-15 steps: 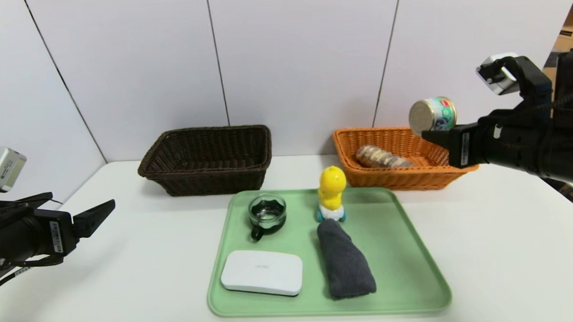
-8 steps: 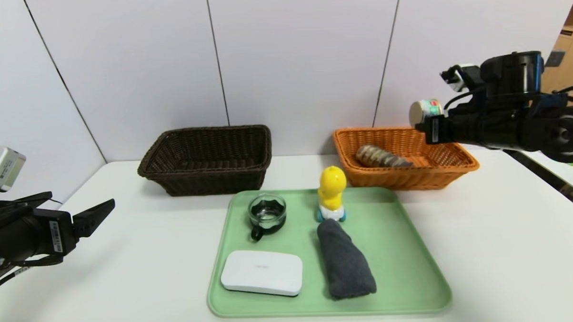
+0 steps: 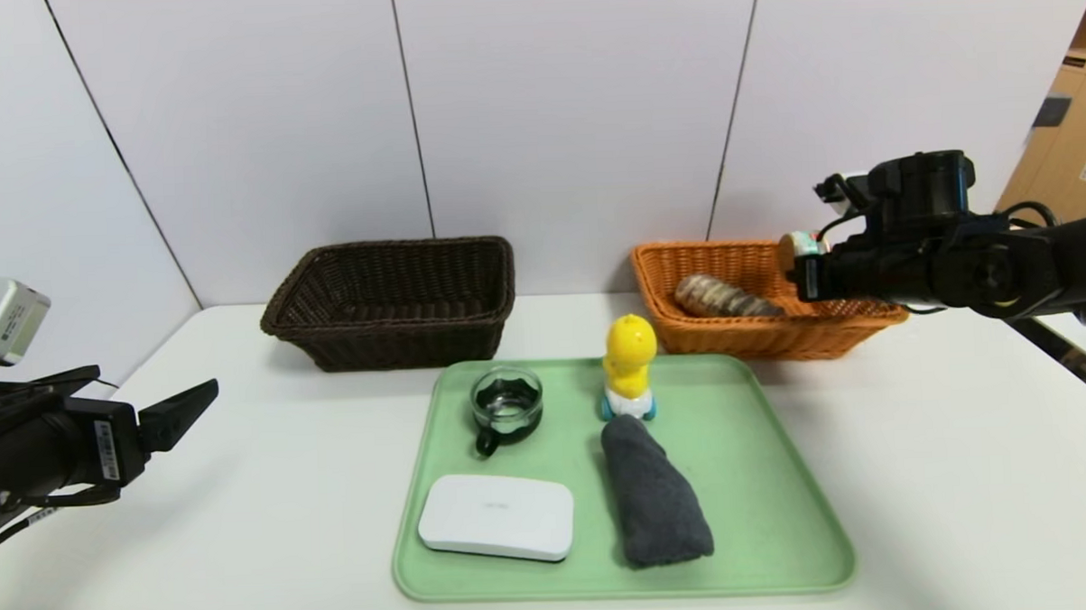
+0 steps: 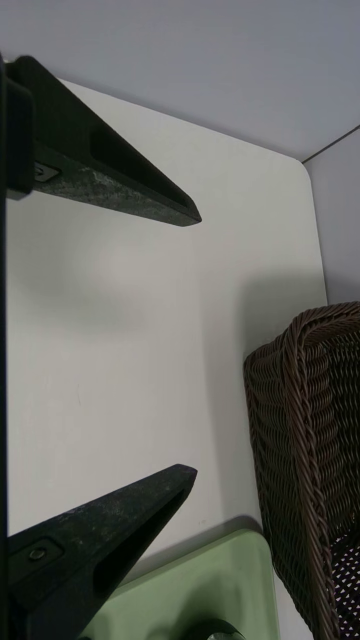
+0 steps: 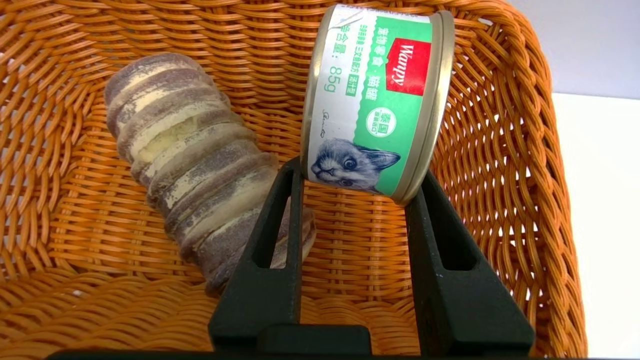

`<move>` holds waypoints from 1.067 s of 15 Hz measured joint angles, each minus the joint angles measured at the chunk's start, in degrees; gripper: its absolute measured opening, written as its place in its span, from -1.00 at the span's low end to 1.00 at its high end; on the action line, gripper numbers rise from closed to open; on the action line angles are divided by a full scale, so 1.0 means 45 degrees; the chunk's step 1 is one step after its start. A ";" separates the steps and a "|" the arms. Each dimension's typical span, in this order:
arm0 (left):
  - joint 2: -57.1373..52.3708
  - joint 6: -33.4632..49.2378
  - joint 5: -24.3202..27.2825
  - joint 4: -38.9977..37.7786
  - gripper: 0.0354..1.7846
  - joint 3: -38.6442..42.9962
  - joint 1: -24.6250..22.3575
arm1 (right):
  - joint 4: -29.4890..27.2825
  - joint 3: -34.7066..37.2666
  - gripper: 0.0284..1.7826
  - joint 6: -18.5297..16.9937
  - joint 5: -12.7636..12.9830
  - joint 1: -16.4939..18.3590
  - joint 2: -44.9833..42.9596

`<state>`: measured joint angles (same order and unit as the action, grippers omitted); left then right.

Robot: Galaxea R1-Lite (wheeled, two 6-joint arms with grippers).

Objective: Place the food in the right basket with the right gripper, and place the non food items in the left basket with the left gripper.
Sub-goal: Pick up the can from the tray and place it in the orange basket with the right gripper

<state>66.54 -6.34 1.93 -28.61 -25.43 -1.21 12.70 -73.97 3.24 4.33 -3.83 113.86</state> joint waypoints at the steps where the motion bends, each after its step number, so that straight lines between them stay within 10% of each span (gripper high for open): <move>1: 0.0000 0.0000 -0.0008 0.0000 0.89 0.0024 0.0000 | 0.0035 -0.0024 -0.35 -0.0005 0.0060 0.0005 0.0087; 4: 0.0000 -0.0011 -0.0019 -0.0005 0.89 0.0046 0.0000 | 0.0127 -0.0387 -0.35 -0.0116 0.0967 0.0024 0.0417; 16: -0.0116 -0.0024 -0.0014 0.0033 0.89 0.0046 0.0000 | 0.0108 -0.0106 -0.35 -0.0041 0.1249 0.0098 0.0412</move>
<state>66.01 -6.45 1.87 -28.47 -25.22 -1.21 13.19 -74.45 3.06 9.95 -3.39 115.71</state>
